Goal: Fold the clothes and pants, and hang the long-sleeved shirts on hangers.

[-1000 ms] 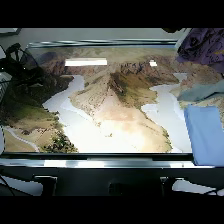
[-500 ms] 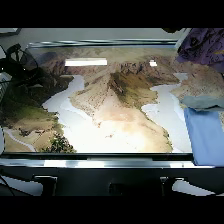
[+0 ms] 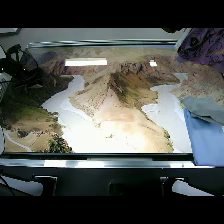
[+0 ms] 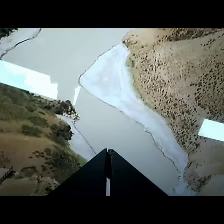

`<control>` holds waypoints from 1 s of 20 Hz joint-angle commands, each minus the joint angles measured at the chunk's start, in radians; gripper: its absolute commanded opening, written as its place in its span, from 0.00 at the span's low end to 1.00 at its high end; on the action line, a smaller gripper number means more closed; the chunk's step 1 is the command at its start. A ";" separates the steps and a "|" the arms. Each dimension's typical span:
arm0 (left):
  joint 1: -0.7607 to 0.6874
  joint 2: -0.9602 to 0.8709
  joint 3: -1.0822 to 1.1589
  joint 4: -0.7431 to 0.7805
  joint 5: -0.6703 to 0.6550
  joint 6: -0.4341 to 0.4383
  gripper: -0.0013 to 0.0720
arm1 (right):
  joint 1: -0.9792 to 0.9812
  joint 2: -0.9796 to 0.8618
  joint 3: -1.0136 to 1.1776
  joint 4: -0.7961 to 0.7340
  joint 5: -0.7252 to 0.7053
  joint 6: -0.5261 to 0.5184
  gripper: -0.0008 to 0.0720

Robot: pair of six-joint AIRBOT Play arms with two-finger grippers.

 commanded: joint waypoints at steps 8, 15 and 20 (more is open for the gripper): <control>0.000 0.000 0.000 0.000 -0.014 0.000 0.04 | 0.002 0.152 -0.446 -0.157 0.074 -0.055 0.05; 0.000 0.000 0.000 0.000 -0.016 0.000 0.04 | 0.002 0.157 -0.605 -0.219 0.087 -0.021 0.05; 0.000 0.000 0.000 0.000 -0.016 0.000 0.04 | 0.002 0.157 -0.677 -0.241 0.089 -0.014 0.05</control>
